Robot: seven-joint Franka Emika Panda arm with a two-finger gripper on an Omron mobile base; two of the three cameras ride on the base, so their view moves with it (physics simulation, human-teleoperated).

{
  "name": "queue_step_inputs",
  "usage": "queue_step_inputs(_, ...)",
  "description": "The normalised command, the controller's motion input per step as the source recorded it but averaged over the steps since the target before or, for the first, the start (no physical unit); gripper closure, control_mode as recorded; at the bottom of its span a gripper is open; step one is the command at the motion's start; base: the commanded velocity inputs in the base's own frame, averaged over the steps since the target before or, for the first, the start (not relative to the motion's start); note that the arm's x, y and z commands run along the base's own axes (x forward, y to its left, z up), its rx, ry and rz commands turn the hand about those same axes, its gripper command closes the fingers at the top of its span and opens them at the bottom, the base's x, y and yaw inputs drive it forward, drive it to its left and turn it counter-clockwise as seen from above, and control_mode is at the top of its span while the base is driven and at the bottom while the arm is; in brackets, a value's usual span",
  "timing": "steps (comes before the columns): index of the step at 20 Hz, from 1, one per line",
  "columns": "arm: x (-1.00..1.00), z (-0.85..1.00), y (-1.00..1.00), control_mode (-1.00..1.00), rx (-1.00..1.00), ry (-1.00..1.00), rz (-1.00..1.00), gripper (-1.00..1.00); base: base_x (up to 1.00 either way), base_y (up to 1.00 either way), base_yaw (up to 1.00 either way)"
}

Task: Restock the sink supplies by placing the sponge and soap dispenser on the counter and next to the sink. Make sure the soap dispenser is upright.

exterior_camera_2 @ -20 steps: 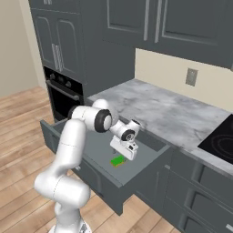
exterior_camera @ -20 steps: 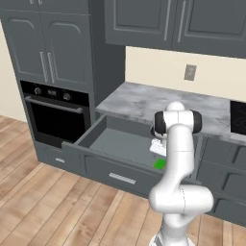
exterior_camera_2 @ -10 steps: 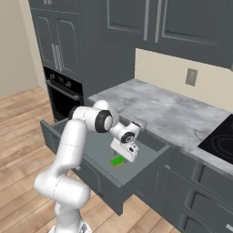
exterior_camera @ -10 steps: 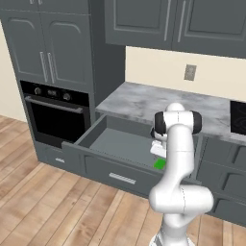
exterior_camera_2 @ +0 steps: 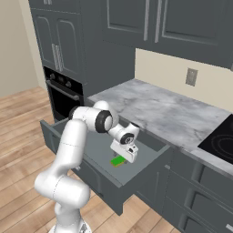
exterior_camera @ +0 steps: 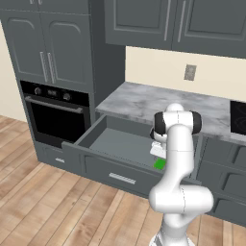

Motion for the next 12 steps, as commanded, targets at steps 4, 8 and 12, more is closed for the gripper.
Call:
queue_step_inputs(4,0.0,-0.02,0.01,-1.0,-0.02,-0.03,0.0,-1.0,0.0,0.0,0.0)
queue_step_inputs(8,0.0,-0.03,0.08,-1.0,-0.04,-0.06,0.0,-1.0,0.0,0.0,0.0)
queue_step_inputs(12,-0.02,-0.19,0.19,-1.0,-0.08,-0.07,0.0,-1.0,0.0,0.0,0.0)
